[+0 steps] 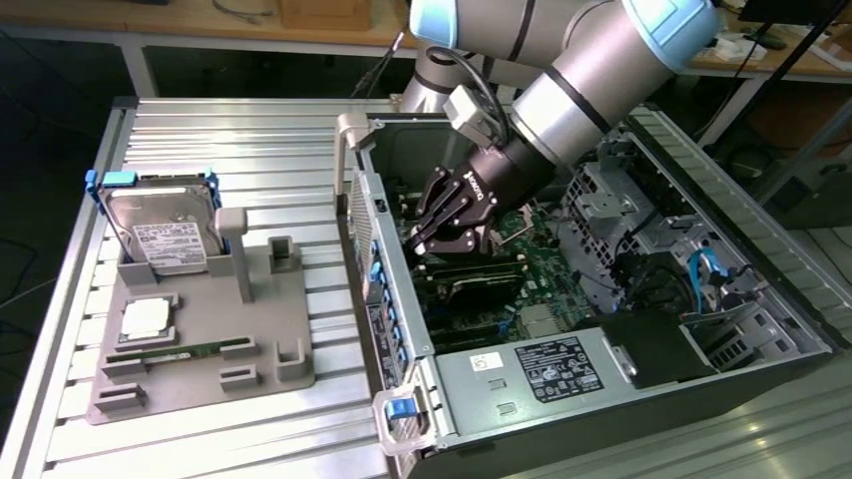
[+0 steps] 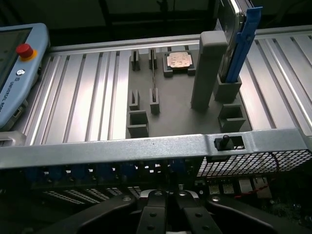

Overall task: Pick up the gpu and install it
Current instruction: 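Press down on the gpu until it lock into place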

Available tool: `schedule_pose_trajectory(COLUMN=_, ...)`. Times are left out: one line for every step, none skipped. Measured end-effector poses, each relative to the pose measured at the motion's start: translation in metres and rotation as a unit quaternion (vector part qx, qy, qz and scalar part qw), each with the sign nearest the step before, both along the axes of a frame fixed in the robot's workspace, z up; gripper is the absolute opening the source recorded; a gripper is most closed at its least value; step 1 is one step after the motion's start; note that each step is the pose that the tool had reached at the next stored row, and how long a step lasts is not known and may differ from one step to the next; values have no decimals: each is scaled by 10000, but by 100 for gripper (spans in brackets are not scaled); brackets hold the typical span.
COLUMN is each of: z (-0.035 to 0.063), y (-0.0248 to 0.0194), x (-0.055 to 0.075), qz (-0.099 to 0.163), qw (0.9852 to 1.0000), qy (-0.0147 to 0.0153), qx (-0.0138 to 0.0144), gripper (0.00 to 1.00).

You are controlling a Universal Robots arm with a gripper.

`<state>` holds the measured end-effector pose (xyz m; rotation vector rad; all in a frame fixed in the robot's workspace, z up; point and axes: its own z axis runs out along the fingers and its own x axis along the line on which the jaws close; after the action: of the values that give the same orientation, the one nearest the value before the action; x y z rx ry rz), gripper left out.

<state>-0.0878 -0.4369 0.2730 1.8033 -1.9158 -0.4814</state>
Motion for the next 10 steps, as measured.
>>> schedule_pose_trajectory(z=-4, y=2, x=6, qz=0, qw=10000, qy=-15, qx=-20, gripper=11)
schedule_pose_trajectory(z=-6, y=3, x=14, qz=0, qw=10000, qy=-16, qx=-47, gripper=11)
schedule_pose_trajectory(z=-5, y=2, x=21, qz=0, qw=10000, qy=-8, qx=-51, gripper=11)
schedule_pose_trajectory(z=-3, y=2, x=24, qz=-1, qw=10000, qy=8, qx=-49, gripper=11)
schedule_pose_trajectory(z=0, y=3, x=23, qz=-2, qw=10000, qy=18, qx=-52, gripper=11)
schedule_pose_trajectory(z=5, y=5, x=23, qz=-2, qw=10000, qy=19, qx=-78, gripper=11)
schedule_pose_trajectory(z=12, y=8, x=24, qz=-1, qw=9999, qy=16, qx=-136, gripper=11)
schedule_pose_trajectory(z=26, y=14, x=23, qz=-2, qw=9998, qy=18, qx=-207, gripper=11)
schedule_pose_trajectory(z=35, y=21, x=23, qz=-3, qw=9997, qy=20, qx=-252, gripper=11)
schedule_pose_trajectory(z=41, y=25, x=24, qz=-1, qw=9996, qy=31, qx=-277, gripper=11)
